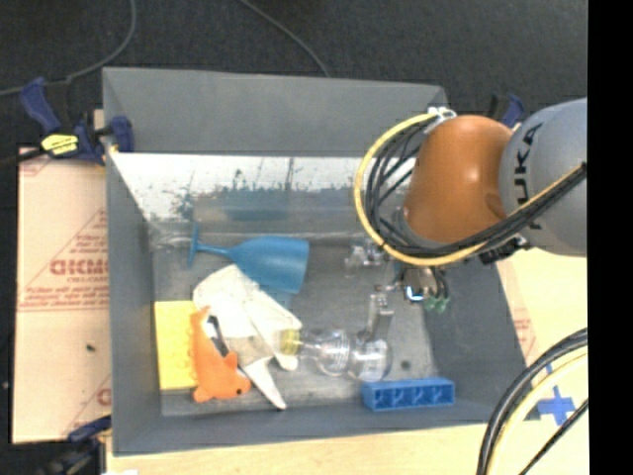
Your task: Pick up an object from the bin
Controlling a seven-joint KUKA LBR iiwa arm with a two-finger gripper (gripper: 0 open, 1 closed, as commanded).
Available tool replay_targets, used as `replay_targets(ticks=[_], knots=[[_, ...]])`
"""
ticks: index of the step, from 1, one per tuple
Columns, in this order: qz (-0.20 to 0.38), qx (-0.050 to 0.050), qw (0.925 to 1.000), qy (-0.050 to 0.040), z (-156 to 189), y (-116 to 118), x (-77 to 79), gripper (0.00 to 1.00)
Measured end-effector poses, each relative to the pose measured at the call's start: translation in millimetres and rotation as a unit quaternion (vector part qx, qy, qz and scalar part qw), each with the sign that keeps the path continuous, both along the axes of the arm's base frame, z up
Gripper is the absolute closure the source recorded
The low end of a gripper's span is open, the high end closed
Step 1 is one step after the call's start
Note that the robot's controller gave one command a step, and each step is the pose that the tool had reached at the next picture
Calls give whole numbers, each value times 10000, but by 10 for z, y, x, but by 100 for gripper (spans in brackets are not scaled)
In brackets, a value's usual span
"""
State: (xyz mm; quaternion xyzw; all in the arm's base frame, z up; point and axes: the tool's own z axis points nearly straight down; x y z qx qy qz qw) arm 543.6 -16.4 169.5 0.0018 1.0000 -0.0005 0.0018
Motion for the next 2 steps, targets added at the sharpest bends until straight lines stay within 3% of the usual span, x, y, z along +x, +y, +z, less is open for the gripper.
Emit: replay_targets(ticks=[1,2], knots=[[476,19,9988,149,-957,49,-341,0],[419,2,9991,-24,-273,72,-263,0]])
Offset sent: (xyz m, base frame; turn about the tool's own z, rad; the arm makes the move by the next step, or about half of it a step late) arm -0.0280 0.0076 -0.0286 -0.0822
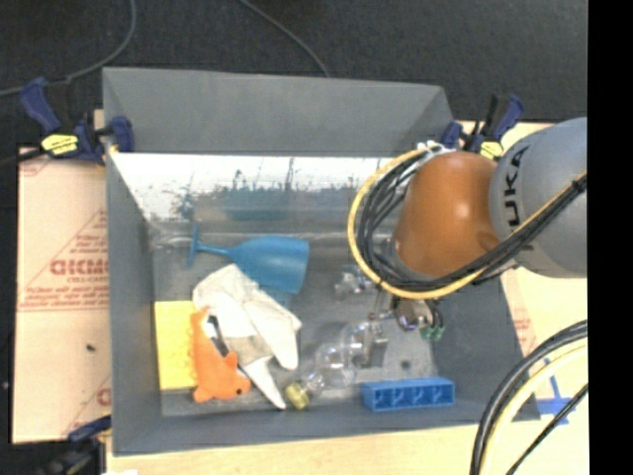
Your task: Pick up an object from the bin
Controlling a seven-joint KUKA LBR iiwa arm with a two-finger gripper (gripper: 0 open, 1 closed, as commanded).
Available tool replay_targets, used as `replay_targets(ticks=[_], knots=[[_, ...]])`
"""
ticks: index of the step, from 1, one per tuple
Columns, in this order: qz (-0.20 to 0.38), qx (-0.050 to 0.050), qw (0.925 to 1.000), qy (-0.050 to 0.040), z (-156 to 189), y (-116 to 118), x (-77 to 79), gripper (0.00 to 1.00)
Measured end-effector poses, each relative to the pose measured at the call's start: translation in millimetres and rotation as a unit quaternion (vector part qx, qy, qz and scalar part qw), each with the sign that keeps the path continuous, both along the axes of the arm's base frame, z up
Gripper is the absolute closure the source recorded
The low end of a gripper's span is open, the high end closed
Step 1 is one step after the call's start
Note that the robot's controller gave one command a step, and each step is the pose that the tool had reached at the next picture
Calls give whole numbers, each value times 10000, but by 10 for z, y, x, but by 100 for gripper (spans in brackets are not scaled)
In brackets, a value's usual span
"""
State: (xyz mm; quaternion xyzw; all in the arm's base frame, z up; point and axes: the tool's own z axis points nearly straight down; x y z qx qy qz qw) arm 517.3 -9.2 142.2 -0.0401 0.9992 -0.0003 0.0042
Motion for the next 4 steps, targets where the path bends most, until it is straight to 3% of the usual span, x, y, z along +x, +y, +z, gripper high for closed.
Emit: replay_targets(ticks=[1,2,3,4], knots=[[2519,23,9677,103,-278,-76,-169,0],[1835,4,9830,30,-578,8,-195,0],[3768,6,9263,-48,-662,45,-92,100],[4415,-15,8972,-123,-646,55,-38,100]])
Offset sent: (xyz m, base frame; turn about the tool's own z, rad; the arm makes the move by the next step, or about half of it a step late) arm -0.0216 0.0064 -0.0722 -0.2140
